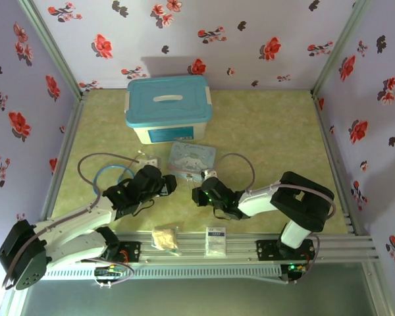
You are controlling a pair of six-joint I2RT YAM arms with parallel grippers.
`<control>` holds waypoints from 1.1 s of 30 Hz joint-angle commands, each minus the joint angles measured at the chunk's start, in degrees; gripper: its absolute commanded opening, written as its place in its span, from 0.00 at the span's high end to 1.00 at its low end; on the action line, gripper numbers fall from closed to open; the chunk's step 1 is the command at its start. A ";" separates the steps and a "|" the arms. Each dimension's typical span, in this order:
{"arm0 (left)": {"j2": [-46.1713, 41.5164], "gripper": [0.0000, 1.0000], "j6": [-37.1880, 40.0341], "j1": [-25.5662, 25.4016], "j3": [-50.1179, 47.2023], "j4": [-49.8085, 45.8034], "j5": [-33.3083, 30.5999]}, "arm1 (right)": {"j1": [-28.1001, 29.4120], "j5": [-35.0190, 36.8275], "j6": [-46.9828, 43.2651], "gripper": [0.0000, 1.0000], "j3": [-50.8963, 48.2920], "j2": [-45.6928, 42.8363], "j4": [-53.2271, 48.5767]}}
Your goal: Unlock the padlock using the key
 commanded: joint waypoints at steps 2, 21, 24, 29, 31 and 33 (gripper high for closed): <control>3.05 0.45 3.26 0.44 3.60 2.05 -0.04 | -1.24 -0.87 2.97 0.82 -2.53 -0.04 0.97; 31.01 0.37 13.17 0.90 24.77 -1.33 -10.90 | -2.96 6.11 16.09 0.86 -13.30 -1.76 15.57; 33.06 0.37 14.25 0.80 26.06 -3.12 -11.93 | -2.88 7.36 18.43 0.86 -12.83 0.35 18.53; 34.35 0.37 13.24 -0.07 25.19 -5.23 -13.92 | -2.05 9.88 23.12 0.88 -12.08 5.94 26.07; 33.40 0.37 12.25 -0.07 23.15 -3.39 -13.57 | -1.38 11.03 24.35 0.88 -11.65 8.83 29.89; 33.61 0.38 12.41 -0.07 21.77 -1.68 -13.19 | -0.61 12.39 25.82 0.89 -11.39 11.68 33.35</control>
